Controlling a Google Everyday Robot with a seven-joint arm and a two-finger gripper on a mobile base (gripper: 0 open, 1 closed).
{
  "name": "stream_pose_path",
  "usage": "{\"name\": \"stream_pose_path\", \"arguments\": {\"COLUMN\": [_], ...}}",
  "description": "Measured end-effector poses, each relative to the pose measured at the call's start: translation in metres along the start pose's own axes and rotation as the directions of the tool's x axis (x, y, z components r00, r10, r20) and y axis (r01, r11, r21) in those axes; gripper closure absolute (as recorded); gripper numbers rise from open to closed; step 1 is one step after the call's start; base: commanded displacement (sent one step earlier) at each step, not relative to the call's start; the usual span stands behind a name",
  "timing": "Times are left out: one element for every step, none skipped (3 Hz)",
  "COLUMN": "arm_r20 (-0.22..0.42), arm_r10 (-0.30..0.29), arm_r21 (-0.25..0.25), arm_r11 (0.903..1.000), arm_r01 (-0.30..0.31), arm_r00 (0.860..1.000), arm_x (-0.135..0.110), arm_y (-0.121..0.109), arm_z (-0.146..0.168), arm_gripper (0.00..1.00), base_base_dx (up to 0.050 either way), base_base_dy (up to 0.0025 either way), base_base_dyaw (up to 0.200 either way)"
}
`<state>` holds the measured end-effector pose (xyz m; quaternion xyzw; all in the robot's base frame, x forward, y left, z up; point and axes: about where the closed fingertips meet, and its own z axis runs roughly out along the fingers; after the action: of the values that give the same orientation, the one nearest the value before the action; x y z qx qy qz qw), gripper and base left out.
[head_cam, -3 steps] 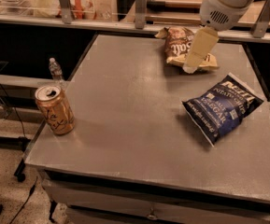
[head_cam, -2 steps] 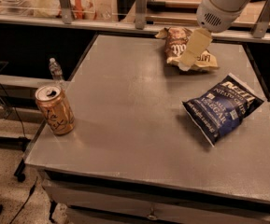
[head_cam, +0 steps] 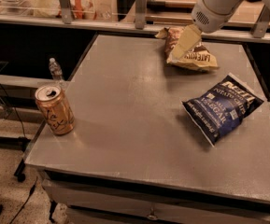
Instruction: Pick brown chip bag
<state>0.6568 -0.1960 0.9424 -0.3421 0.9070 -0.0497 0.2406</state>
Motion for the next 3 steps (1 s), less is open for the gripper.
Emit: {"name": "stream_pose_path", "arguments": {"arm_r20": [0.021,0.042,0.040], "arm_r10": [0.095,0.167,0.220], "arm_r21": [-0.003,0.004,0.026], "arm_r11": [0.9954,0.9859,0.9749], "arm_r01": [-0.095,-0.167,-0.221], "arm_r00": [0.995,0.985,0.975], "arm_x": [-0.009,-0.017,-0.021], "arm_y": [-0.014,-0.026,-0.036], "arm_z": [0.014,0.032,0.052], "arm_gripper": [0.00,0.00,0.00], "base_base_dx": [0.000,0.000,0.000], "base_base_dy": [0.00000,0.00000,0.00000], "base_base_dyaw": [0.000,0.000,0.000]}}
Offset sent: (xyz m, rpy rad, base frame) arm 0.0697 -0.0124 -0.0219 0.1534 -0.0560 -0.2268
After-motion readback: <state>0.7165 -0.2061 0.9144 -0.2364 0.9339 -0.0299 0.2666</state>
